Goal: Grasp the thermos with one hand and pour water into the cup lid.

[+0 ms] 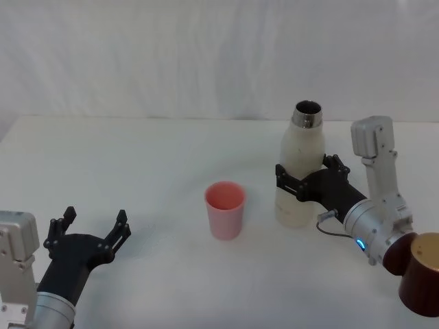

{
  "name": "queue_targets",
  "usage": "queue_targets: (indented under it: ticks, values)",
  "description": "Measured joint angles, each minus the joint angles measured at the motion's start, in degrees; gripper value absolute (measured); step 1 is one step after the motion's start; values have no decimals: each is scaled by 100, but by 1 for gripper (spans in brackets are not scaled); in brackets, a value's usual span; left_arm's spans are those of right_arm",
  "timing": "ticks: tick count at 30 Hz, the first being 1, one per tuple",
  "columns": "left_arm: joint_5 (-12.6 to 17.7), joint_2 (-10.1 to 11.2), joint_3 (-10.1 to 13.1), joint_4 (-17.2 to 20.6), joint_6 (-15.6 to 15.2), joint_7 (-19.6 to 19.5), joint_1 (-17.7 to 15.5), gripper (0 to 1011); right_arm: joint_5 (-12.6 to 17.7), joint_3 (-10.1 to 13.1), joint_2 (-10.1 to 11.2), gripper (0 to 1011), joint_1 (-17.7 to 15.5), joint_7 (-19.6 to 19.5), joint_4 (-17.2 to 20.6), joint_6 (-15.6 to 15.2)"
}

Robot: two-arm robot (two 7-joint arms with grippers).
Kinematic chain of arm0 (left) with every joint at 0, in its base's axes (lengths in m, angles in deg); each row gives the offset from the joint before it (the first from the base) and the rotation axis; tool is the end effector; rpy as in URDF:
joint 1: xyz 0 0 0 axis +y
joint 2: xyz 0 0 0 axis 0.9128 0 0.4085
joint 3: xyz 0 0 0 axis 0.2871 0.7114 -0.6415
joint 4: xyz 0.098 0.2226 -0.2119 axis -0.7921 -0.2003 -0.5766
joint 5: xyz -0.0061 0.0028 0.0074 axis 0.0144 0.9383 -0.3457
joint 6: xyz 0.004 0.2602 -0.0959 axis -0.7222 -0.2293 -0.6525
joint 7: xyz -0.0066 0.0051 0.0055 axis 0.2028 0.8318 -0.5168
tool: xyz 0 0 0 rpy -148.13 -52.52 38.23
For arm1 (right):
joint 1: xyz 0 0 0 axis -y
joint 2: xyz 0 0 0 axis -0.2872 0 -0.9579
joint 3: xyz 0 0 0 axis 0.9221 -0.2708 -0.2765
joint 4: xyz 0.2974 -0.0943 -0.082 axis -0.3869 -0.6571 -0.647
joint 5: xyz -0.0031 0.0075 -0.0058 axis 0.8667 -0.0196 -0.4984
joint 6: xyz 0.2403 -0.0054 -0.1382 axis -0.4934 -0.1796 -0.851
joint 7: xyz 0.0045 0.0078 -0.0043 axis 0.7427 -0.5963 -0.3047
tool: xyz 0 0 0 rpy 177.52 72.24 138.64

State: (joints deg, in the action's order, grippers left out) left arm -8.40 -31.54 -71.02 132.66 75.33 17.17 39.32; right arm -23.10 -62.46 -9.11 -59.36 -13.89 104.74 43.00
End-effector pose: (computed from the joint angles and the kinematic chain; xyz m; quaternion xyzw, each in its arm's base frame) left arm 0.2134 0.0485 -0.3154 -0.0173 0.0065 0.6616 0.7496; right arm 0.3639 0.0374 -0.2858 -0.0384 0.0094 -0.5139 0.8570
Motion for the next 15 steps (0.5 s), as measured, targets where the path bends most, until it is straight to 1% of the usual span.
queue_targets:
  ticks: [9, 15]
  values:
    - [0, 0, 0, 0, 0, 0, 0, 1001, 141, -2, 109, 1003, -148, -14, 162, -7]
    - [0, 0, 0, 0, 0, 0, 0, 1001, 264, 39, 197, 1003, -266, -23, 307, -7]
